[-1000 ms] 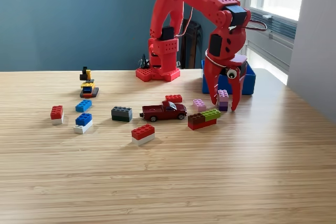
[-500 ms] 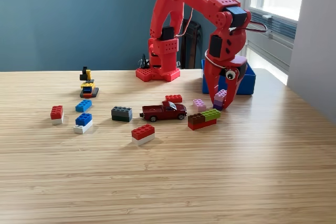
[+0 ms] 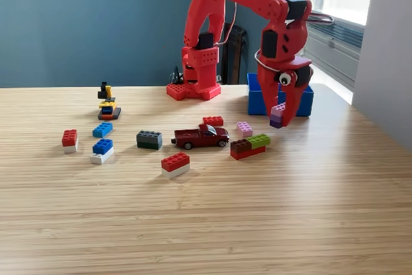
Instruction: Grasp a lego block and put it in the bin.
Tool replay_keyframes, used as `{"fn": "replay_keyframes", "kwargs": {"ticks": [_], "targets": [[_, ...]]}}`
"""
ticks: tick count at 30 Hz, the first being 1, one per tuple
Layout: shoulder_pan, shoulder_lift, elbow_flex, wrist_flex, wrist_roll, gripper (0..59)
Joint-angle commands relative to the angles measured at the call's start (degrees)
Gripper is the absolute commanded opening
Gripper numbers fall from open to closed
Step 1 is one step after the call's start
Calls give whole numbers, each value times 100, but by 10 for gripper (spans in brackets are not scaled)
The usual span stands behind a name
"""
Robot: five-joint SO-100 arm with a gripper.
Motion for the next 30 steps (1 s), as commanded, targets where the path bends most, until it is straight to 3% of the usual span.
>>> {"fn": "replay_keyframes", "kwargs": {"ticks": [1,12,23,30], "targets": [[9,1468,-264,53,97,0],[-404,2971,791,527,202,0],[-1767,3085,334,1450,633,0],[-2936,3076,721,1485,729,0]]}}
